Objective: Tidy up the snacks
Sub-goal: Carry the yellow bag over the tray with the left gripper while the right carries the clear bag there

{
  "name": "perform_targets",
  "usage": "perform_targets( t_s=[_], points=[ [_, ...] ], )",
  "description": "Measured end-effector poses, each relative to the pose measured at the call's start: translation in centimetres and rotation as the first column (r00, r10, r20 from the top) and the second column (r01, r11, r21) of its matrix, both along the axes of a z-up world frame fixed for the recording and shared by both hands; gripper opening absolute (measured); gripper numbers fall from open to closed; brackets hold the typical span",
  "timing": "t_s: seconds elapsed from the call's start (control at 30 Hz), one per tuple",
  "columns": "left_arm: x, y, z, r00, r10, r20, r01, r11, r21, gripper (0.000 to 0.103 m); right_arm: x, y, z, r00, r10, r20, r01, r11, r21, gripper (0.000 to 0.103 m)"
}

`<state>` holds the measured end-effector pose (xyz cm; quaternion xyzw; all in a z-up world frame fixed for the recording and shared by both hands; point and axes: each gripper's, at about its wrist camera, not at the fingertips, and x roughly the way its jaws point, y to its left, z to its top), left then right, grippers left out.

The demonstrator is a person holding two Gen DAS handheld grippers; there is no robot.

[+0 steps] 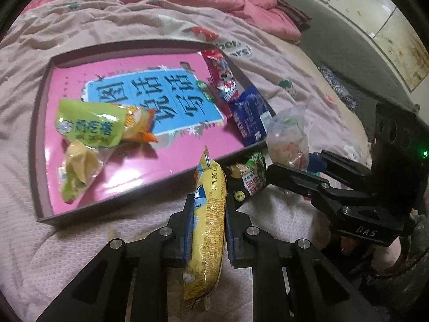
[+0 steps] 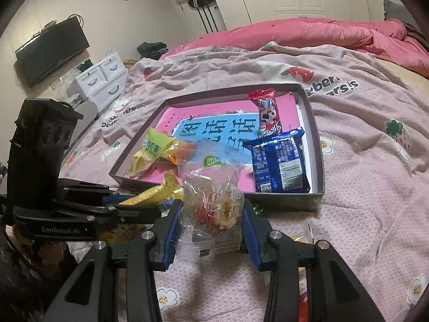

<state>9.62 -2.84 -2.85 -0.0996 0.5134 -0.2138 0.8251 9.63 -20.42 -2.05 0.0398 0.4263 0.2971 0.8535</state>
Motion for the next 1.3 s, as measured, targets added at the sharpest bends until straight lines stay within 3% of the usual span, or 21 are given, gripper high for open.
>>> perform_targets(
  t_s=[0.53, 1.0, 1.3],
  points=[
    [-0.3, 4.3, 3.4, 0.987, 0.132, 0.094, -0.131, 0.991, -0.016, 0.020, 0.0, -0.6, 1.0, 0.999, -0.022, 0.035, 0.021, 0.999, 0.033, 0.043],
    [-0.5, 7.7, 5.7, 0.941, 0.265, 0.210, -0.260, 0.964, -0.048, 0.020, 0.1, -1.1, 2.0, 0.995, -0.044, 0.085, 0.038, 0.997, 0.062, 0.043],
    [-0.1, 8.6, 5.7, 0.930, 0.299, 0.212, -0.291, 0.954, -0.067, 0.020, 0.3, -0.7, 2.4, 0.994, -0.030, 0.103, 0.023, 0.997, 0.069, 0.043]
  ],
)
